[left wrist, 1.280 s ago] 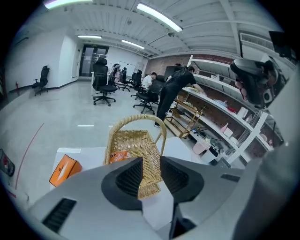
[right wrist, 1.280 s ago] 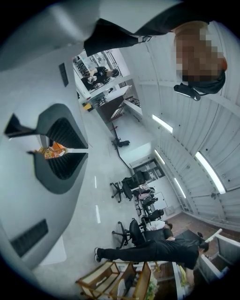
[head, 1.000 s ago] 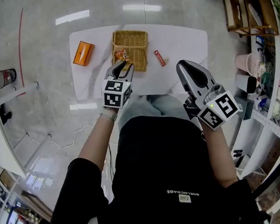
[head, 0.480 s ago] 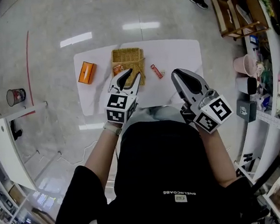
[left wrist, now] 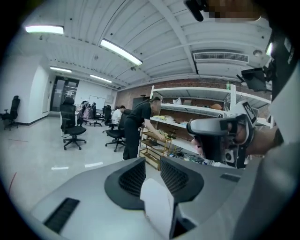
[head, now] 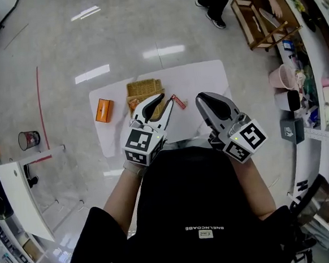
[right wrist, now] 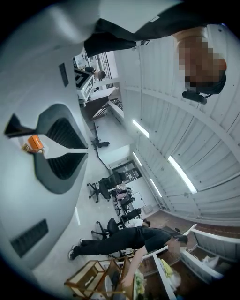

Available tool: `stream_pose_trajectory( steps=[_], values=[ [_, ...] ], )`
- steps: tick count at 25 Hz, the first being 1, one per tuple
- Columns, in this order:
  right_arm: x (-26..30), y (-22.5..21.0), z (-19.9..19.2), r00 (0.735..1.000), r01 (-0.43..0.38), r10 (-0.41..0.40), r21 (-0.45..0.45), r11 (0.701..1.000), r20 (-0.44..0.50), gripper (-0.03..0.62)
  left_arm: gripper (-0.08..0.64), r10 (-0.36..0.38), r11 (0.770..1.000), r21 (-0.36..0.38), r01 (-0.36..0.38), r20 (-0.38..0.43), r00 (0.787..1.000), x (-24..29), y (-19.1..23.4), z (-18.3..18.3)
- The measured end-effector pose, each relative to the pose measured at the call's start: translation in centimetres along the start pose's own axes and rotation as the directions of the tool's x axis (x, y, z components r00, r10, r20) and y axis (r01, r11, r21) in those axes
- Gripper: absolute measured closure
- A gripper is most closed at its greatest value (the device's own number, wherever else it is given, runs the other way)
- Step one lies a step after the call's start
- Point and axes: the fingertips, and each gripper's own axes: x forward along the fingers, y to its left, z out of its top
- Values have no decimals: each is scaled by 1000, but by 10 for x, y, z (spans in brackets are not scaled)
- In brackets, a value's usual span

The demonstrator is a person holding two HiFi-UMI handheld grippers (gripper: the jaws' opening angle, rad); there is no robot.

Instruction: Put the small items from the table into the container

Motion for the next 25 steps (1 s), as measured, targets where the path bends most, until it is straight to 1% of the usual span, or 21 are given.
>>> stream_pose_trajectory(
  steps=[6, 9, 11, 13, 14, 18, 23, 25],
  values=[
    [-20, -10, 17, 998, 27, -26, -10, 1000, 49, 578, 460, -113, 992, 64, 108, 64, 992, 7, -43, 46],
    [-27, -12, 25, 997, 35, -34, -17, 999, 68, 578, 460, -125, 990, 73, 119, 83, 989, 9, -53, 64],
    [-32, -15, 30, 995, 51, -50, -20, 998, 84, 579, 460, -136, 990, 52, 132, 99, 986, 12, -56, 73],
    [-41, -21, 34, 993, 70, -68, -17, 997, 99, 578, 469, -164, 986, 36, 161, 124, 979, 16, -62, 79],
    [-46, -24, 35, 991, 78, -76, -15, 997, 105, 578, 472, -176, 984, 40, 172, 131, 976, 18, -67, 82],
    [-63, -38, 40, 986, 109, -108, -5, 994, 126, 578, 477, -215, 975, 79, 206, 134, 967, 27, -84, 89],
    [-78, -49, 47, 981, 132, -130, -5, 991, 145, 578, 478, -221, 974, 81, 213, 117, 968, 42, -95, 91],
    [-80, -52, 48, 980, 137, -135, -6, 991, 146, 578, 495, -229, 971, 94, 218, 119, 966, 44, -99, 92]
  ],
)
